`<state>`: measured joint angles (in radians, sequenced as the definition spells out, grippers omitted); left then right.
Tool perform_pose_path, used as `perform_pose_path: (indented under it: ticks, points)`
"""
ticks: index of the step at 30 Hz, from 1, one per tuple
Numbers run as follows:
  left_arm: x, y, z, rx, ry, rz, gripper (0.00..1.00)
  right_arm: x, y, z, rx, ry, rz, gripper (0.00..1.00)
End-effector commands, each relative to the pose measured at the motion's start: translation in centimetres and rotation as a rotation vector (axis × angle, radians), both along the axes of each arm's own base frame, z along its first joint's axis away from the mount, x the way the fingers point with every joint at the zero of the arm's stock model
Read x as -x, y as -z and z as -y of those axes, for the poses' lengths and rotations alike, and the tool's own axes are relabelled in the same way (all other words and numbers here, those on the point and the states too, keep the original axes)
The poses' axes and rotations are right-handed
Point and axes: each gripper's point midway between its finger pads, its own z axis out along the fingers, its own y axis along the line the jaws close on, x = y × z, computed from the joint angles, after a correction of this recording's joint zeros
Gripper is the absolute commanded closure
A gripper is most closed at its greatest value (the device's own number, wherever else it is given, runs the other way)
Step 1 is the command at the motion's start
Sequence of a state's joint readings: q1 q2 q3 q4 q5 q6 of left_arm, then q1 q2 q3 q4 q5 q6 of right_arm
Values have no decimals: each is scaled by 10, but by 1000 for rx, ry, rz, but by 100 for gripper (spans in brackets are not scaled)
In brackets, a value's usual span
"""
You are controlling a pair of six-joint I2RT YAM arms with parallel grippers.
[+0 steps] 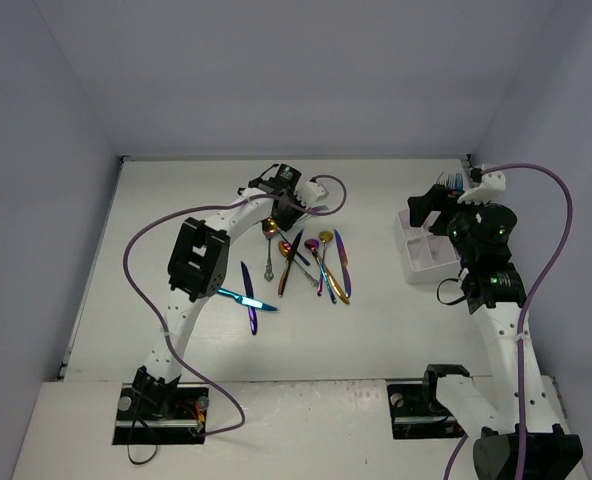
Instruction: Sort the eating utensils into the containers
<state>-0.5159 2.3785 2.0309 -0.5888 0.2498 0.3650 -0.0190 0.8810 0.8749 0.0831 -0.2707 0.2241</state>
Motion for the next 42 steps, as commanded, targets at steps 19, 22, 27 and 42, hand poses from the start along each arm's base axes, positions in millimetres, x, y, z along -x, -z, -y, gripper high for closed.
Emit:
perform_pose_path:
  ticks: [19, 22, 27, 42]
  points:
    - [0, -221, 23, 484, -179, 400, 100, -13, -50, -41, -101, -151, 72, 18]
    - [23, -239, 31, 544, -176, 423, 100, -18, -55, -52, -160, -178, 53, 17]
    - [77, -272, 64, 609, -115, 485, 100, -29, -71, -84, -265, -249, 20, 13]
    - [127, -309, 86, 686, -93, 573, 100, -38, -74, -126, -380, -265, -40, 11]
